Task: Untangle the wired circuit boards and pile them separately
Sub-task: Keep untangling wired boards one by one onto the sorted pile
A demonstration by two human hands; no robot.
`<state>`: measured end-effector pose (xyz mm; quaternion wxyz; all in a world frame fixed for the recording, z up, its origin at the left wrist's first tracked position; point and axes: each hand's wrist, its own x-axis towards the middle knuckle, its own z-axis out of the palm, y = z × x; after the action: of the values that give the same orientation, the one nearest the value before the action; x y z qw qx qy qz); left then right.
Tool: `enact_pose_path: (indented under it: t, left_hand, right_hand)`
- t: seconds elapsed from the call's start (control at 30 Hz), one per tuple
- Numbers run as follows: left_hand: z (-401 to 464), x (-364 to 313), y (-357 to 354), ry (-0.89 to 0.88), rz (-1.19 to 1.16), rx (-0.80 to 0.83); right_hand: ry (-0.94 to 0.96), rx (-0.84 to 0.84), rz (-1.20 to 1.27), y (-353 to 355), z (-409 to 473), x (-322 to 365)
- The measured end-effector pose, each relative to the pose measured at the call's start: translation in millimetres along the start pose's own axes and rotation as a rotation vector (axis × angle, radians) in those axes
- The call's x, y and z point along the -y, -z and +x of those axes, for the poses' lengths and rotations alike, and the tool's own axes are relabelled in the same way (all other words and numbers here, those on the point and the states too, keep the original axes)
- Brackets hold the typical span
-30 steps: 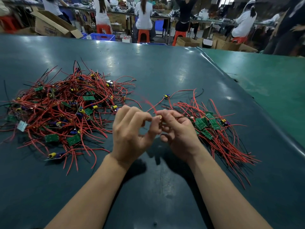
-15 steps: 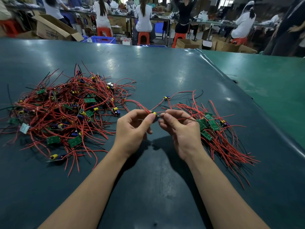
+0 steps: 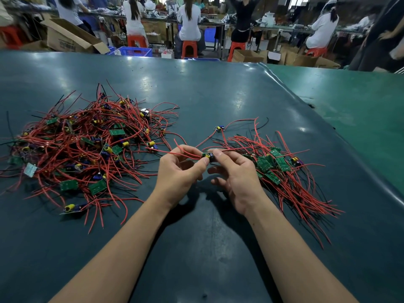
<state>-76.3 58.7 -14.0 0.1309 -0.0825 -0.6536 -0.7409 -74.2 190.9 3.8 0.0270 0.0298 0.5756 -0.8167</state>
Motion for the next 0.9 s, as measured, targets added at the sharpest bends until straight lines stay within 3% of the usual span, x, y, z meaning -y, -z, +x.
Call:
enact_pose_path:
  t: [0.23,0.5,0.9]
  left_hand:
    - [-1.1,-3.0,-2.2,-0.012,0.075,0.054]
    - [3.3,-4.1,-1.2,0.171,-0.070,-0.023]
    - [7.3,-1.1,0.5,0.160,-0.157,-0.050]
  right_hand:
    - [0.174,-0.094,-0.146,1.4,0.5,-2.4]
    - [0.113,-0.244,0.132,0.9,9.1,-1.0]
    - [0.208,-0.407,0.311,13.0,19.1,4.3]
